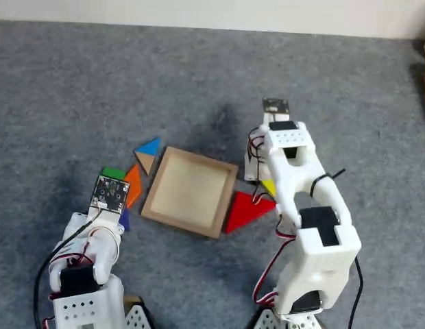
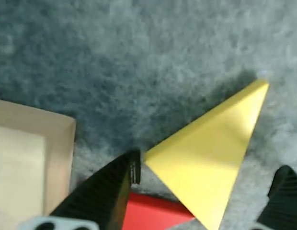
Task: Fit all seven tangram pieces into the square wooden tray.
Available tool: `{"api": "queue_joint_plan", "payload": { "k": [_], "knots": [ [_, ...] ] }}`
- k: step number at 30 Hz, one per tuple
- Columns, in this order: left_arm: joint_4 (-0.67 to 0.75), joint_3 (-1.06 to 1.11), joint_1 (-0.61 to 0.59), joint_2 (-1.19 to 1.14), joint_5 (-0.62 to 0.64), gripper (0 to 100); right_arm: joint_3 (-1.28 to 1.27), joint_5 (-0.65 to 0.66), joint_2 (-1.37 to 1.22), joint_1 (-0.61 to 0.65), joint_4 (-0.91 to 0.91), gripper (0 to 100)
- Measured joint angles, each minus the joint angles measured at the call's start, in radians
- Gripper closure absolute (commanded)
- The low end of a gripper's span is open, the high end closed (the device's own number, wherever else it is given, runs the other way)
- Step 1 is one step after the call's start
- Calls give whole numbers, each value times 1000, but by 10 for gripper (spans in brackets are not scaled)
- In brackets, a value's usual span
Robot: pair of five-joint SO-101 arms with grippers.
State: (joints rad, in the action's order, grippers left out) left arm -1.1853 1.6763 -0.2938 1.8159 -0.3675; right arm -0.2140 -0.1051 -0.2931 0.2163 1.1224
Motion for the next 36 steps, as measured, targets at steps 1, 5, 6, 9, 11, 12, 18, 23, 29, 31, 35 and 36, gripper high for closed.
{"api": "queue_joint_plan", "payload": {
  "k": [1,5,6,9,11,12,18,23,29,31,35,36],
  "knots": [
    [0,0,0,0,0,992,0,0,0,0,0,598],
    [0,0,0,0,0,992,0,0,0,0,0,598],
    [0,0,0,0,0,992,0,0,0,0,0,598],
    [0,0,0,0,0,992,0,0,0,0,0,598],
    [0,0,0,0,0,992,0,0,0,-2,0,598],
    [0,0,0,0,0,992,0,0,0,-2,0,599],
    [0,0,0,0,0,992,0,0,-29,-2,-46,653],
    [0,0,0,0,0,992,25,0,-60,-5,-51,666],
    [0,0,0,0,0,992,29,0,-61,-14,-25,666],
    [0,0,0,0,0,992,29,0,-61,-14,-23,666],
    [0,0,0,0,0,992,29,0,-61,-17,-23,684],
    [0,0,0,0,0,992,29,0,-61,-18,-17,704]
  ]
}}
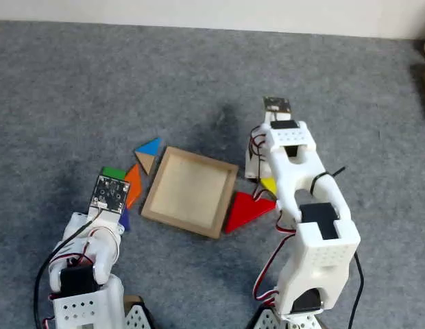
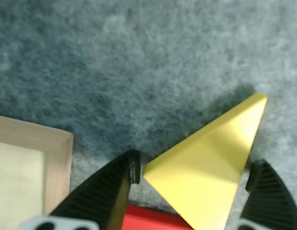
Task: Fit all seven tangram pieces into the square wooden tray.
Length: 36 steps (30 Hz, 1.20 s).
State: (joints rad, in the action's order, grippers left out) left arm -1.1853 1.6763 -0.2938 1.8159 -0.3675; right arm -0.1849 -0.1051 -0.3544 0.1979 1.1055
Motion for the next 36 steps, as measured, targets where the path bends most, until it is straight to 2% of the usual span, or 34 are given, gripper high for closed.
{"api": "queue_joint_plan", "payload": {
  "k": [7,16,28,36],
  "knots": [
    [0,0,0,0,0,992,11,0,0,-6,43,795],
    [0,0,0,0,0,992,8,0,35,-25,52,800],
    [0,0,0,0,0,992,5,215,238,-12,60,800],
    [0,0,0,0,0,992,5,496,270,206,60,800]
  ]
}}
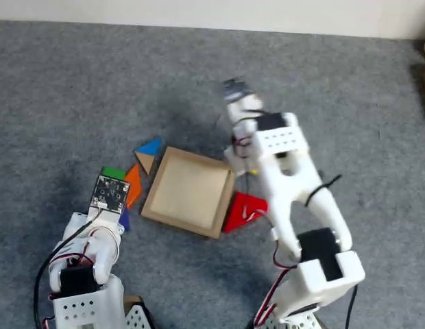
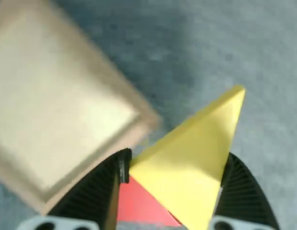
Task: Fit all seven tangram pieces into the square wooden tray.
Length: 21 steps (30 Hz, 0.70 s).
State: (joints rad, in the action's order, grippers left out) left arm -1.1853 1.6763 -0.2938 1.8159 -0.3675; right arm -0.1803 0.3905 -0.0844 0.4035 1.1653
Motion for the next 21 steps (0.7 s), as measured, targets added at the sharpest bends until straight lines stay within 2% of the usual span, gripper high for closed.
{"api": "queue_joint_plan", "payload": {
  "k": [5,12,18,21],
  "knots": [
    [0,0,0,0,0,992,0,187,0,143,0,800],
    [0,0,0,0,0,992,0,365,-72,244,0,800],
    [0,0,0,0,0,992,83,420,-198,264,0,786],
    [0,0,0,0,0,992,123,422,-224,267,0,704]
  ]
}}
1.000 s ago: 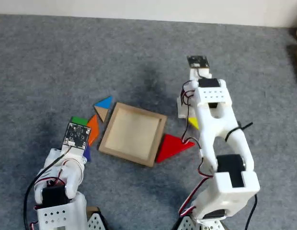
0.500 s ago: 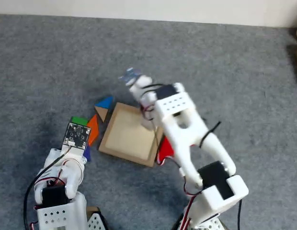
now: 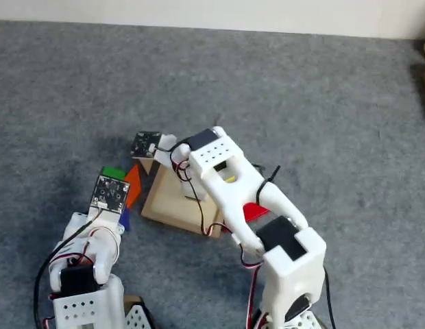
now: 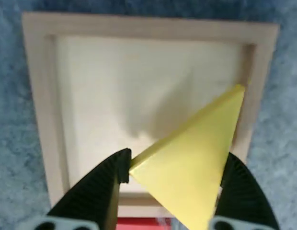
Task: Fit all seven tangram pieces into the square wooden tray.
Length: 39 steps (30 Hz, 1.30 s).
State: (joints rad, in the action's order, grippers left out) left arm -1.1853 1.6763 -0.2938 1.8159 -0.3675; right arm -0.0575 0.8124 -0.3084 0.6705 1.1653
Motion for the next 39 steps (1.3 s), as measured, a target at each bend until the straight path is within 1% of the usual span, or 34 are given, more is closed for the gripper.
{"api": "queue_joint_plan", "payload": {
  "k": [3,5,12,17,19,20,24,26,32,39],
  "knots": [
    [0,0,0,0,0,992,12,5,-17,12,0,618],
    [0,0,0,0,0,992,12,5,-20,26,0,594],
    [0,0,0,0,0,992,12,5,-20,46,3,591],
    [0,0,0,0,0,992,51,-3,12,20,114,591],
    [0,0,0,0,0,992,60,-55,61,0,157,597],
    [0,0,0,0,0,992,60,-84,91,-11,181,615],
    [0,0,0,0,0,992,60,-206,196,-63,238,761],
    [0,0,0,0,0,992,55,-285,245,-89,272,796],
    [0,0,0,0,0,992,-66,-545,371,-147,341,793],
    [0,0,0,0,0,992,-235,-829,460,-189,341,737]
  ]
}}
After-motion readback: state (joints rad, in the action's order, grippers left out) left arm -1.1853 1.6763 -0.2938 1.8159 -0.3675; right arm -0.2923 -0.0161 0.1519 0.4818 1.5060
